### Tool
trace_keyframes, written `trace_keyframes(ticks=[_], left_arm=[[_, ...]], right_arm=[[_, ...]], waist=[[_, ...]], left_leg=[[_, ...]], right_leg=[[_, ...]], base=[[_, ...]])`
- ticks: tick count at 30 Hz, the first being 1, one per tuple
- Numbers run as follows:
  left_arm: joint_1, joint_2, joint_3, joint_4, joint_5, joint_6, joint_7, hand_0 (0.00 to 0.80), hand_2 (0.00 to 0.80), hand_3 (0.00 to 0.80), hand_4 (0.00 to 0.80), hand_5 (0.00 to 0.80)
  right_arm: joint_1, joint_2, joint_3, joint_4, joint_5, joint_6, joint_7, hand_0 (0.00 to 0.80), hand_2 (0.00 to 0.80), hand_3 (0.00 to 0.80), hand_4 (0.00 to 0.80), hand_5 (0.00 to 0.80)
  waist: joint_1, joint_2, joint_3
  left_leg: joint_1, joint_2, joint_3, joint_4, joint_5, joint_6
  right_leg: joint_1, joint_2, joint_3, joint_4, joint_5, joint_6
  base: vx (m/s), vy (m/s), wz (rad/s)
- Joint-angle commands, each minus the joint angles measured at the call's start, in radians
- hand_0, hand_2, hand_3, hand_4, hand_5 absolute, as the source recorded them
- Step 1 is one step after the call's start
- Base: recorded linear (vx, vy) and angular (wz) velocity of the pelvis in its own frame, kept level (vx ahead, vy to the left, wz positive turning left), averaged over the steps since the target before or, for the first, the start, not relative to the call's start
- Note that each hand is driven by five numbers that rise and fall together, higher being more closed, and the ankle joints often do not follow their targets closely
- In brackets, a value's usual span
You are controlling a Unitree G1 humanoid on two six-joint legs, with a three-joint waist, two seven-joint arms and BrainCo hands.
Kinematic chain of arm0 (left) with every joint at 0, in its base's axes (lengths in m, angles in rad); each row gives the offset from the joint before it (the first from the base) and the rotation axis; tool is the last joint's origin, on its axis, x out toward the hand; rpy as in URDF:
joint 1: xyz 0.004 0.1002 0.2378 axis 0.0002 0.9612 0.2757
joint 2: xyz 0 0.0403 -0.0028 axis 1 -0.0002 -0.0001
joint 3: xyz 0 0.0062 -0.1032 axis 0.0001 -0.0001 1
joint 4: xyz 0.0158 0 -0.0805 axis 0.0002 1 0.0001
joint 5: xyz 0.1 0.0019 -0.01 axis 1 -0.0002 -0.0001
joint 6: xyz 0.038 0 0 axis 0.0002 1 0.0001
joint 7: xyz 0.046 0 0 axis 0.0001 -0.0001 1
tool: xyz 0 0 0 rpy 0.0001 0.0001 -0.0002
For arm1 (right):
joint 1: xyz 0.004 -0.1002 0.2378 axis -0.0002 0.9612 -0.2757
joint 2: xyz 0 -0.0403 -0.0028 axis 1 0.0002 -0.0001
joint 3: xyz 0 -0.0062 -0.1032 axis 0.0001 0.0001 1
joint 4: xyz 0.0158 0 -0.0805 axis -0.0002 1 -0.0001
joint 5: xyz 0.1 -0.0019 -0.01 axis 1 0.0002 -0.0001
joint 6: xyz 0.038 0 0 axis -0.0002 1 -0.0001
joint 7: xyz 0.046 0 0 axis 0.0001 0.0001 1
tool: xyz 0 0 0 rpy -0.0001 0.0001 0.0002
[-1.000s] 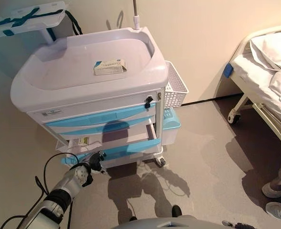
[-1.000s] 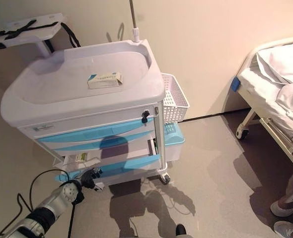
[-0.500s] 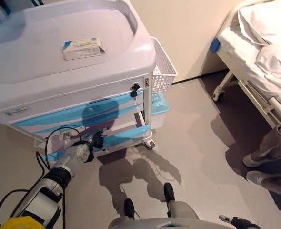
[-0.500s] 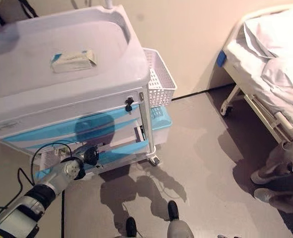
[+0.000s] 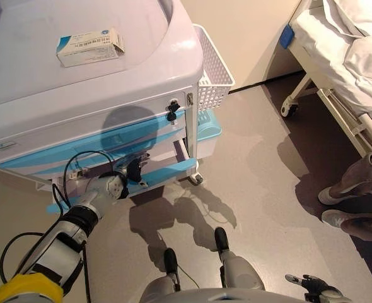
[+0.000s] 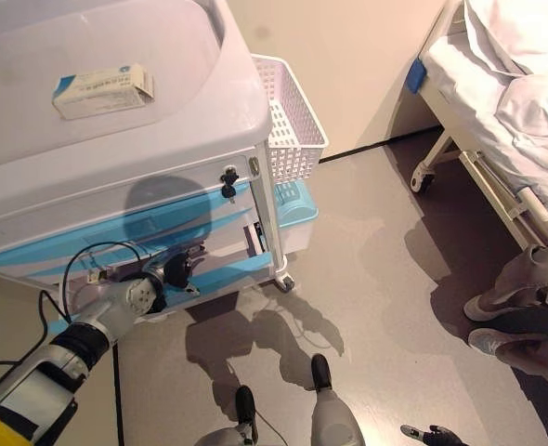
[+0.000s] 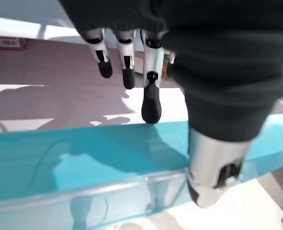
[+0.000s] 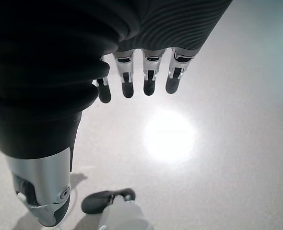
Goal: Open the drawer and pick up the medicine
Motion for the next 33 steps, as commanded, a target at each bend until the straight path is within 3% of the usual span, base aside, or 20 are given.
trace_keyframes(ticks=[1,10,28,33], left_arm=[[-0.024,0.030,0.063,-0.057,-0.020,-0.035,0.034,0.000,0.000,0.000,0.000,0.000],[0.015,0.041,0.089,-0.141,-0.040,-0.052,0.032,0.000,0.000,0.000,0.000,0.000],[0.257,0.071,0.284,-0.405,-0.115,-0.096,0.047,0.000,0.000,0.000,0.000,0.000],[0.300,0.078,0.293,-0.456,-0.145,-0.106,0.013,0.000,0.000,0.000,0.000,0.000]], right_arm=[[-0.004,0.009,0.036,0.023,0.029,-0.007,-0.009,0.000,0.000,0.000,0.000,0.000],[-0.009,0.017,0.039,0.022,0.030,-0.009,-0.007,0.000,0.000,0.000,0.000,0.000],[0.003,0.045,0.020,0.030,0.016,-0.007,0.000,0.000,0.000,0.000,0.000,0.000],[0.006,0.049,0.025,0.033,0.011,-0.004,0.005,0.000,0.000,0.000,0.000,0.000]], waist=[[-0.004,-0.032,-0.033],[0.002,-0.029,-0.036],[0.033,-0.034,-0.084],[0.038,-0.031,-0.093]], left_leg=[[-0.025,-0.055,-0.056,0.061,-0.071,0.037],[-0.008,-0.054,-0.059,0.052,-0.071,0.034],[0.027,-0.052,-0.075,0.043,-0.078,0.033],[0.029,-0.052,-0.075,0.044,-0.078,0.032]], right_leg=[[0.005,-0.028,-0.017,0.040,-0.025,0.079],[0.020,-0.028,-0.025,0.032,-0.025,0.080],[0.064,-0.031,-0.040,0.019,-0.033,0.078],[0.068,-0.030,-0.044,0.018,-0.033,0.076]], base=[[0.000,0.000,0.00],[0.000,0.000,0.00],[0.001,-0.002,0.01],[0.000,0.000,0.00]])
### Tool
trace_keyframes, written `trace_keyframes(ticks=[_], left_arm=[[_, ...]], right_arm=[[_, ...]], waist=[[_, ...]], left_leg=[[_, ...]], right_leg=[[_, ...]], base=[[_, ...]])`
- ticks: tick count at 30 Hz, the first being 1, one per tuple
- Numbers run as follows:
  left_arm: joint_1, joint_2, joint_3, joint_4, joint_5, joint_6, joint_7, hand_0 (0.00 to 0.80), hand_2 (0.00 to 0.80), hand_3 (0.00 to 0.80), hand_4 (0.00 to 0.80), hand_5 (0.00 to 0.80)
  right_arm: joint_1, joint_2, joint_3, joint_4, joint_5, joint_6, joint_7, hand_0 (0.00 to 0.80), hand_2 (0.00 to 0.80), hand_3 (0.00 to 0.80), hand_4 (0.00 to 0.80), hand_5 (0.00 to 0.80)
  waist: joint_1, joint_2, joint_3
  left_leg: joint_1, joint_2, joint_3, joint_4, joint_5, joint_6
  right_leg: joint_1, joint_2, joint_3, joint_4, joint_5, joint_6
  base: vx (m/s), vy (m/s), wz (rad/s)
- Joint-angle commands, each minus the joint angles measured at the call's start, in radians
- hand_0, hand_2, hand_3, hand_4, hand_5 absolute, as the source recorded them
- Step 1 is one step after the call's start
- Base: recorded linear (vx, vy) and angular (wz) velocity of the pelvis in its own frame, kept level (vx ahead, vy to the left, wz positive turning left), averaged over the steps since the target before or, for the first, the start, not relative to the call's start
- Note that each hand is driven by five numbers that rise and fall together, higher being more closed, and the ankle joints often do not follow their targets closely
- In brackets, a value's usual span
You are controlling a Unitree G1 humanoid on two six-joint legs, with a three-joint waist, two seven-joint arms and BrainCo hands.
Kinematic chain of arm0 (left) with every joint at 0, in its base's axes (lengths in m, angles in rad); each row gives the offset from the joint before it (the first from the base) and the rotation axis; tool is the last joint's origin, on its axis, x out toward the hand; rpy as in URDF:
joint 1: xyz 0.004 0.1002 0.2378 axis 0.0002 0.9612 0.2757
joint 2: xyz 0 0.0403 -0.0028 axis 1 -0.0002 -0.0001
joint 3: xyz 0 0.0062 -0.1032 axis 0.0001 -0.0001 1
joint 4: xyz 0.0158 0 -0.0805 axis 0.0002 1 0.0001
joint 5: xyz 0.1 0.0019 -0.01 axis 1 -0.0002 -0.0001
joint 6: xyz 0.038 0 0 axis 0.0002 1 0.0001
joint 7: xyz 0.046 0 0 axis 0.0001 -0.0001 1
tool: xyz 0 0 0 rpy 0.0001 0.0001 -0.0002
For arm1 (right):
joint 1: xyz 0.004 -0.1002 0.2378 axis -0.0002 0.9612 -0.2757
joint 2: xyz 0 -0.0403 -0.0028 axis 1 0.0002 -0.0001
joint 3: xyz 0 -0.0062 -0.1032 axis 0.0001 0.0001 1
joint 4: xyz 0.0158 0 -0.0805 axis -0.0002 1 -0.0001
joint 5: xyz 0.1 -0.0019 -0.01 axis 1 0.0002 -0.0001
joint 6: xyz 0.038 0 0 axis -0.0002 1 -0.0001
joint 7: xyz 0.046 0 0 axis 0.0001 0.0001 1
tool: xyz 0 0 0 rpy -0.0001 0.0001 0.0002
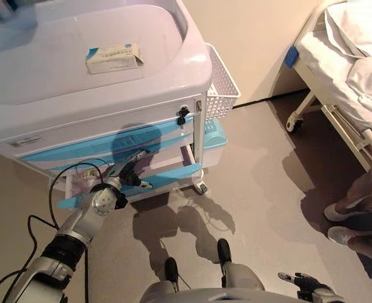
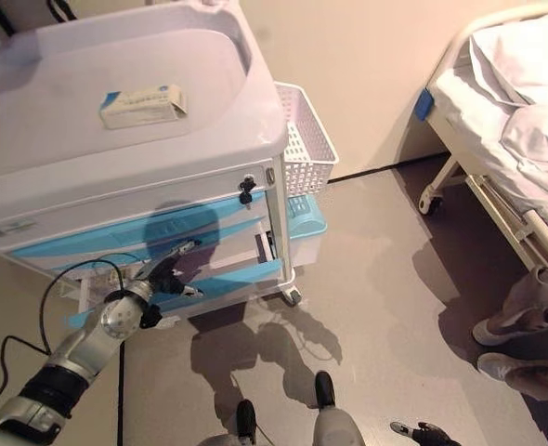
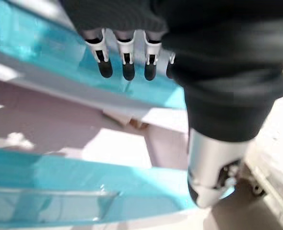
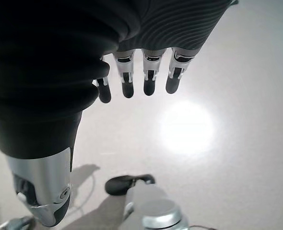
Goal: Open the drawer and pick up the medicine
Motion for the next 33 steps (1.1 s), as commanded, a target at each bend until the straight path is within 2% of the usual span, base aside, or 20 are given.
trace_keyframes(ticks=[1,13,33], left_arm=[[-0.024,0.057,0.039,-0.056,-0.040,-0.048,-0.007,0.000,0.000,0.000,0.000,0.000],[0.026,0.062,-0.038,-0.095,-0.044,-0.044,-0.096,0.000,0.000,0.000,0.000,0.000],[-0.004,0.026,-0.174,0.025,-0.020,-0.026,-0.154,0.000,0.000,0.000,0.000,0.000]], right_arm=[[0.017,0.009,0.023,0.035,0.010,-0.004,0.004,0.000,0.000,0.000,0.000,0.000],[0.029,0.005,0.023,0.042,0.002,0.000,0.007,0.000,0.000,0.000,0.000,0.000],[0.015,-0.006,0.043,0.038,0.007,-0.001,-0.001,0.000,0.000,0.000,0.000,0.000]], waist=[[-0.003,-0.034,-0.041],[0.000,-0.031,-0.036],[-0.006,-0.036,-0.015]], left_leg=[[-0.035,-0.056,-0.059,0.044,-0.078,0.032],[-0.037,-0.056,-0.066,0.039,-0.070,0.035],[-0.052,-0.055,-0.062,0.041,-0.067,0.035]], right_leg=[[-0.003,-0.027,-0.035,0.023,-0.030,0.076],[-0.004,-0.026,-0.043,0.021,-0.024,0.076],[-0.020,-0.024,-0.043,0.022,-0.022,0.076]], base=[[0.000,0.000,0.00],[0.000,0.000,0.00],[0.000,0.000,0.00]])
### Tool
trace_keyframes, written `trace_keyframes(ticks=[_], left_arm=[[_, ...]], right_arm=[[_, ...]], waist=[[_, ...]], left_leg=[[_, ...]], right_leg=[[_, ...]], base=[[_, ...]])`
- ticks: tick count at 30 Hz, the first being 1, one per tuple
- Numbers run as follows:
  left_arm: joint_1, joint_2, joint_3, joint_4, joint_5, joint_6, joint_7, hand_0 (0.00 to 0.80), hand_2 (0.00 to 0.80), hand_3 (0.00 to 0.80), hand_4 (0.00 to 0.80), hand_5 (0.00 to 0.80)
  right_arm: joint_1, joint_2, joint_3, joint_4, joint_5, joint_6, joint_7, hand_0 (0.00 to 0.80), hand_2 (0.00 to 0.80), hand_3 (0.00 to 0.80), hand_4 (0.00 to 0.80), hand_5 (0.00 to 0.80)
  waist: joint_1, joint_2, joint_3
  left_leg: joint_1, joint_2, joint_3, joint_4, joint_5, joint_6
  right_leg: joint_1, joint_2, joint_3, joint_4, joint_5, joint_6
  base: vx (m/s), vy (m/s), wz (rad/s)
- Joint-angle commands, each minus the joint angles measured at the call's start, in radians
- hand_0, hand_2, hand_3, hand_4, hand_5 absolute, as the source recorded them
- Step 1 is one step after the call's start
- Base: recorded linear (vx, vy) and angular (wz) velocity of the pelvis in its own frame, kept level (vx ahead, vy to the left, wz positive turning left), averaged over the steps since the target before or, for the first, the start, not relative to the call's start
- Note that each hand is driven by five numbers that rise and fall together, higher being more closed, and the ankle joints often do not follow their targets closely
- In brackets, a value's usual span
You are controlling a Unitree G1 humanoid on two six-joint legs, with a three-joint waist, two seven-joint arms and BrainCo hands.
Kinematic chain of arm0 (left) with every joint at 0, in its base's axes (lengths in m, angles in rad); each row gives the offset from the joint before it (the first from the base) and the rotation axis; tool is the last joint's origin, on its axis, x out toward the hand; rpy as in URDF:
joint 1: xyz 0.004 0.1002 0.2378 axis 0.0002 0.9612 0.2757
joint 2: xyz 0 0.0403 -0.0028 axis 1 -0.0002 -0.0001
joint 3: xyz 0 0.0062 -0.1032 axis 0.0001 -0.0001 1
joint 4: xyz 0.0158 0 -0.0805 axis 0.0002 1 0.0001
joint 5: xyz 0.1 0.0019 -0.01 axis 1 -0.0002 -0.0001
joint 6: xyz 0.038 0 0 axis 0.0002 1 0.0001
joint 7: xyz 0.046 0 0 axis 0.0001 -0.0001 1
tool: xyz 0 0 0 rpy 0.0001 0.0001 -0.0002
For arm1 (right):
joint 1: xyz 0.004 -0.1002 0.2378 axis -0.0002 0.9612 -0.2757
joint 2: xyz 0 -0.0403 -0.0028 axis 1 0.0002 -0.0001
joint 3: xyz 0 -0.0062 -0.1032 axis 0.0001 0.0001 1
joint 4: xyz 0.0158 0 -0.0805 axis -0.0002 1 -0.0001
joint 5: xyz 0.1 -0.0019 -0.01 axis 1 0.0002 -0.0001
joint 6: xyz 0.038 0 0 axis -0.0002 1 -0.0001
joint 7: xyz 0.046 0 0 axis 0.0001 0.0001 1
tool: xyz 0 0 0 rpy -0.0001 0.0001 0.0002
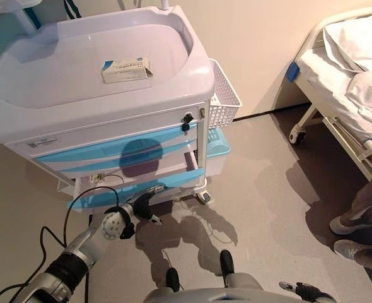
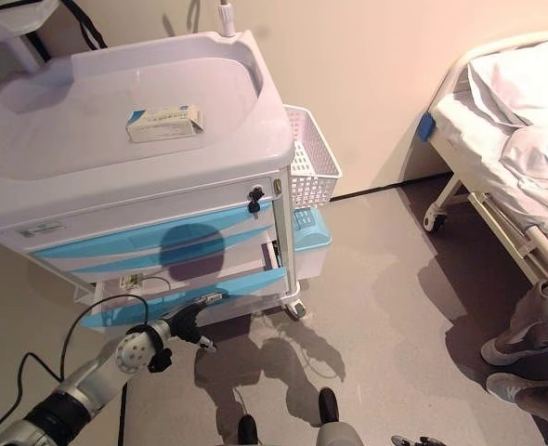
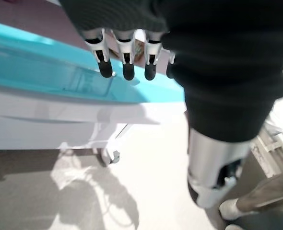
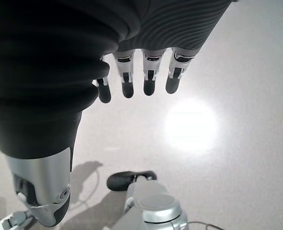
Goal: Open the drawer and pick up the medicine
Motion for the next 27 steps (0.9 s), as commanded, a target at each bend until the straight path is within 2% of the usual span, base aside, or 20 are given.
trace_keyframes(ticks=[1,10,27], left_arm=[[-0.078,0.007,0.029,0.007,-0.005,-0.024,0.004,0.000,0.000,0.000,0.000,0.000],[-0.099,-0.026,-0.007,0.070,0.012,-0.018,0.002,0.000,0.000,0.000,0.000,0.000],[-0.264,-0.052,-0.033,0.351,0.076,0.021,0.092,0.000,0.000,0.000,0.000,0.000]], right_arm=[[-0.018,-0.005,0.034,0.028,0.008,-0.003,-0.003,0.000,0.000,0.000,0.000,0.000],[-0.023,-0.007,0.041,0.028,0.008,-0.001,-0.005,0.000,0.000,0.000,0.000,0.000],[-0.062,-0.038,0.075,-0.008,0.023,-0.013,-0.020,0.000,0.000,0.000,0.000,0.000]], waist=[[-0.018,-0.042,0.017],[-0.023,-0.044,0.022],[-0.048,-0.070,0.106]], left_leg=[[-0.049,-0.056,-0.057,0.042,-0.068,0.036],[-0.049,-0.055,-0.055,0.041,-0.070,0.035],[-0.140,-0.053,-0.033,0.078,-0.057,0.036]], right_leg=[[-0.018,-0.024,-0.038,0.023,-0.020,0.073],[-0.021,-0.024,-0.037,0.022,-0.021,0.072],[-0.116,-0.019,-0.009,0.038,0.008,0.071]], base=[[0.000,0.000,0.00],[0.000,0.000,0.00],[-0.037,0.005,-0.02]])
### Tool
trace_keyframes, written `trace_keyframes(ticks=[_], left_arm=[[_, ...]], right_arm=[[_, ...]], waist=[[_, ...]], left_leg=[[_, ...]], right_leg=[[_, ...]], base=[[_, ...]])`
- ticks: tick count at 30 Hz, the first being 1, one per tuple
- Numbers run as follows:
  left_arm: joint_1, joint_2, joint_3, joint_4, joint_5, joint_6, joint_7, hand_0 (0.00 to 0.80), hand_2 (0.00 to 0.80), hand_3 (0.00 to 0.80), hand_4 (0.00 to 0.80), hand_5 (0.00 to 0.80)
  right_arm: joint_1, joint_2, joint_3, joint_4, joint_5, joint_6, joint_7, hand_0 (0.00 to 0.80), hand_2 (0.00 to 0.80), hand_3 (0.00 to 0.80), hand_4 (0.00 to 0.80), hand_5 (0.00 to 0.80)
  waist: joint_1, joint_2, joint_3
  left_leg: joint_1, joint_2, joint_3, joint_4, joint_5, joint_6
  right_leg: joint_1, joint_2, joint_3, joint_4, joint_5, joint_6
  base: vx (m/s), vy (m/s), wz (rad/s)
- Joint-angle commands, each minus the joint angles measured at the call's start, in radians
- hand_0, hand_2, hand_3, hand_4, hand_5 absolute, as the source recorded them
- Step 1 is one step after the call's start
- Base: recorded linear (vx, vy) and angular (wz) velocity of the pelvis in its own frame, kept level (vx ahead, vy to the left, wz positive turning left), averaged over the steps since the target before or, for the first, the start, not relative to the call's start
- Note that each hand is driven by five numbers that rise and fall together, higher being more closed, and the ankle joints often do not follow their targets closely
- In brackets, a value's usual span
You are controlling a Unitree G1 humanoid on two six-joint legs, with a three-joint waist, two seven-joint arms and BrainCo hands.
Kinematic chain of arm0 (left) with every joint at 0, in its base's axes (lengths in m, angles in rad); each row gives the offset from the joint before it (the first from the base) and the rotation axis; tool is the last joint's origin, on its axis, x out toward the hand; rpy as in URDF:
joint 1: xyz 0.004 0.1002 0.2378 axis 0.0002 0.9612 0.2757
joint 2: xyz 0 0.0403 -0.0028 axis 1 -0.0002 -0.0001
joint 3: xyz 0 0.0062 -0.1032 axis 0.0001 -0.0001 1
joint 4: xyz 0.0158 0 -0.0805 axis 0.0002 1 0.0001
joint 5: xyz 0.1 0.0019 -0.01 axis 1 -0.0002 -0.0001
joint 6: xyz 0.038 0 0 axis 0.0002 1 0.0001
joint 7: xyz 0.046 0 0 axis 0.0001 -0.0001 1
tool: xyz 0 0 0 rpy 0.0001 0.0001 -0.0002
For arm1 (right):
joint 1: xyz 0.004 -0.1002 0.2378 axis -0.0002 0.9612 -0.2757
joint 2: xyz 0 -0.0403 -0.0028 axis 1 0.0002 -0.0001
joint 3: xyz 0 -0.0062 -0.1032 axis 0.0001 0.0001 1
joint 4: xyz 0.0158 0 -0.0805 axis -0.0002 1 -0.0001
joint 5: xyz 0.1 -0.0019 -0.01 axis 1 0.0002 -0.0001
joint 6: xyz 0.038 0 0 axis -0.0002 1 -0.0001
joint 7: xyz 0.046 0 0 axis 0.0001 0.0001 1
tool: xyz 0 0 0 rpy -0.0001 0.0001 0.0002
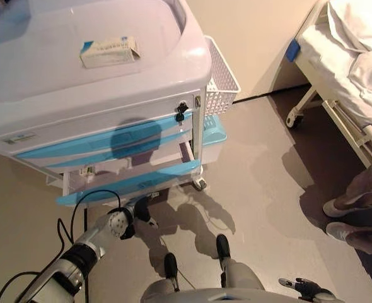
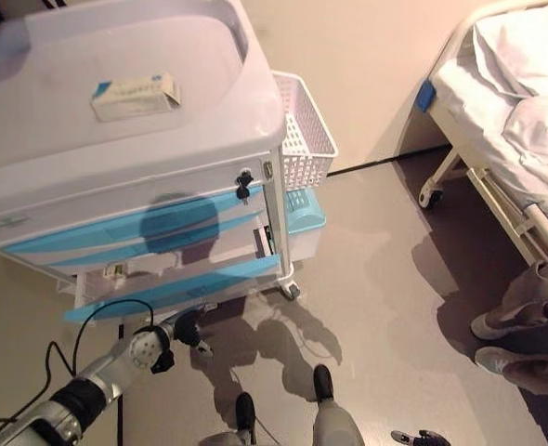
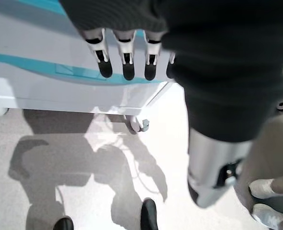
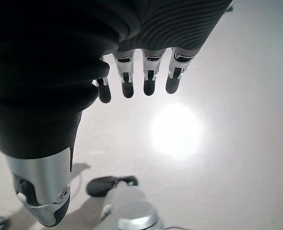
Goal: Open the drawer and pick up the medicine
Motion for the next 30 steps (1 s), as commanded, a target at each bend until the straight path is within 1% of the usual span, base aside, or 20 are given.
trace_keyframes(ticks=[1,6,14,20,30], left_arm=[[-0.099,0.017,0.044,0.043,0.064,-0.005,0.047,0.000,0.000,0.000,0.000,0.000],[-0.157,0.031,0.040,0.093,0.088,0.006,0.074,0.000,0.000,0.000,0.000,0.000],[-0.203,0.061,0.048,0.126,0.106,0.018,0.101,0.000,0.000,0.000,0.000,0.000],[-0.232,0.088,0.057,0.125,0.110,0.024,0.117,0.000,0.000,0.000,0.000,0.000],[-0.285,0.130,0.050,0.129,0.124,0.023,0.131,0.000,0.000,0.000,0.000,0.000]], right_arm=[[-0.039,-0.027,0.041,0.000,0.023,-0.011,-0.016,0.000,0.000,0.000,0.000,0.000],[-0.045,-0.033,0.050,0.000,0.022,-0.013,-0.018,0.000,0.000,0.000,0.000,0.000],[-0.053,-0.037,0.056,-0.009,0.030,-0.019,-0.021,0.000,0.000,0.000,0.000,0.000],[-0.052,-0.036,0.061,-0.015,0.031,-0.020,-0.021,0.000,0.000,0.000,0.000,0.000],[-0.054,-0.038,0.071,-0.017,0.034,-0.025,-0.017,0.000,0.000,0.000,0.000,0.000]], waist=[[-0.020,-0.053,0.024],[-0.026,-0.063,0.051],[-0.026,-0.072,0.069],[-0.026,-0.081,0.078],[-0.028,-0.090,0.087]], left_leg=[[-0.063,-0.047,-0.043,0.078,-0.065,0.037],[-0.090,-0.046,-0.041,0.096,-0.065,0.037],[-0.116,-0.046,-0.037,0.112,-0.067,0.036],[-0.135,-0.045,-0.039,0.125,-0.068,0.035],[-0.149,-0.043,-0.041,0.138,-0.071,0.034]], right_leg=[[-0.034,-0.021,-0.021,0.034,-0.005,0.073],[-0.060,-0.021,-0.013,0.042,0.002,0.072],[-0.078,-0.023,-0.010,0.046,0.008,0.073],[-0.090,-0.023,-0.008,0.049,0.011,0.071],[-0.101,-0.022,-0.007,0.048,0.016,0.070]], base=[[-0.051,0.002,-0.04],[-0.031,0.004,-0.04],[-0.004,0.002,-0.01],[0.000,0.000,0.00],[0.000,0.000,0.00]])
